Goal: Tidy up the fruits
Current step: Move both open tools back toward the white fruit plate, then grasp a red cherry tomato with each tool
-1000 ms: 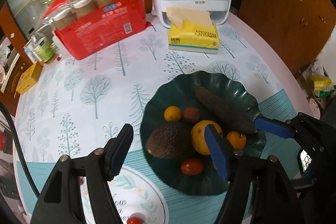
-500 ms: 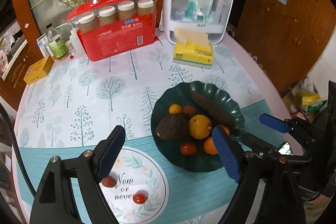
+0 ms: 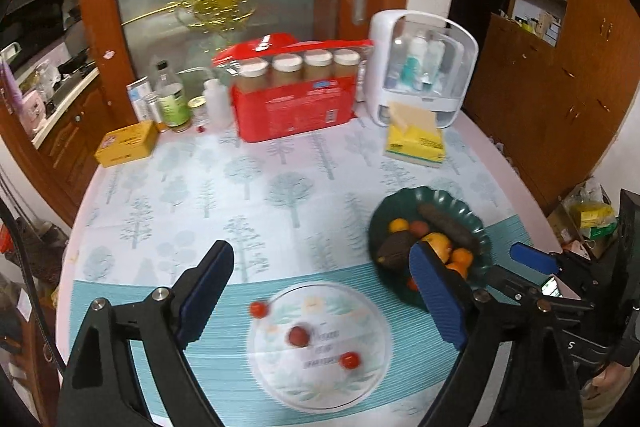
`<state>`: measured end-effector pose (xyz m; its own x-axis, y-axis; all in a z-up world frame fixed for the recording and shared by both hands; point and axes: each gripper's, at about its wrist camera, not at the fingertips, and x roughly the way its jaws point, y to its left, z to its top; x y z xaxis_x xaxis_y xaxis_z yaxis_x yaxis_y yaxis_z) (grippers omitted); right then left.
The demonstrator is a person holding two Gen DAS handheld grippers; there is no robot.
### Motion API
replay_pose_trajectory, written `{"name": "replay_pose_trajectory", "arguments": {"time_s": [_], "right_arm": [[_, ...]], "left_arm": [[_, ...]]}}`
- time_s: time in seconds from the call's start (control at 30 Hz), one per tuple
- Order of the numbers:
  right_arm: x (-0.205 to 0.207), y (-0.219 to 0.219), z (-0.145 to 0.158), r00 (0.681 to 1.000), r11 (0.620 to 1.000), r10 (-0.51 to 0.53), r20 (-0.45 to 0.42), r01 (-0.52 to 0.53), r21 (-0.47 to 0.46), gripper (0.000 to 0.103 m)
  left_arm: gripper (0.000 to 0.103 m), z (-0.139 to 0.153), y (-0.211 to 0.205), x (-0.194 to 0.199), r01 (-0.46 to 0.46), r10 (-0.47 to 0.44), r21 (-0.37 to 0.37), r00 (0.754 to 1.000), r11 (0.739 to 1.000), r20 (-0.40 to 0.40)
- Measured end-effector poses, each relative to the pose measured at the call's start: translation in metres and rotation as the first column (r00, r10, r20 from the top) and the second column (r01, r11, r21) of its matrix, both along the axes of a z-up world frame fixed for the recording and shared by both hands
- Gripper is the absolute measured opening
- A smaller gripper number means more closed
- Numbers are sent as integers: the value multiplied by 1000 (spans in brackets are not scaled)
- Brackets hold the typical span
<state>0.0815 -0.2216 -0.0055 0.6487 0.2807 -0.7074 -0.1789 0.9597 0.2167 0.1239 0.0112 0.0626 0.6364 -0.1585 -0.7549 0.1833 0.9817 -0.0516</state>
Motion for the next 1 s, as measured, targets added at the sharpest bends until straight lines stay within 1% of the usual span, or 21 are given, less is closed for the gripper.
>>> {"name": "replay_pose_trajectory", "arguments": {"time_s": [0.1,0.2,0.33,0.47,0.6,0.7,0.87,1.0], "right_arm": [[-4,23,-3,1000,1000,7,-5,-7,-2,57],[-8,46,-11,1000,1000,9,-20,-9,-7,57],[-12,70,-29,999,1000,2,-50,-3,-24,57],[-16,88,-56,995,999,-19,-98,14,-52,57],[-18,99,-85,987,996,-43,-157,31,-79,57],[-16,105,-102,981,995,-51,-186,34,-93,57],[-13,117,-128,974,993,-47,-221,22,-116,57],[-12,128,-144,969,991,-34,-244,2,-130,57]], "left_arm": [[89,-8,23,-3,-6,6,19,1000,1000,-9],[89,-23,44,-2,-9,10,29,999,1000,-35],[89,-54,68,5,-14,17,35,996,999,-83],[89,-88,83,14,-14,19,36,991,999,-129],[89,-121,88,23,-3,11,48,987,999,-160],[89,-146,90,31,6,4,50,981,999,-193],[82,-187,90,46,29,-15,53,969,998,-248],[77,-212,85,55,44,-28,52,958,998,-286]]}}
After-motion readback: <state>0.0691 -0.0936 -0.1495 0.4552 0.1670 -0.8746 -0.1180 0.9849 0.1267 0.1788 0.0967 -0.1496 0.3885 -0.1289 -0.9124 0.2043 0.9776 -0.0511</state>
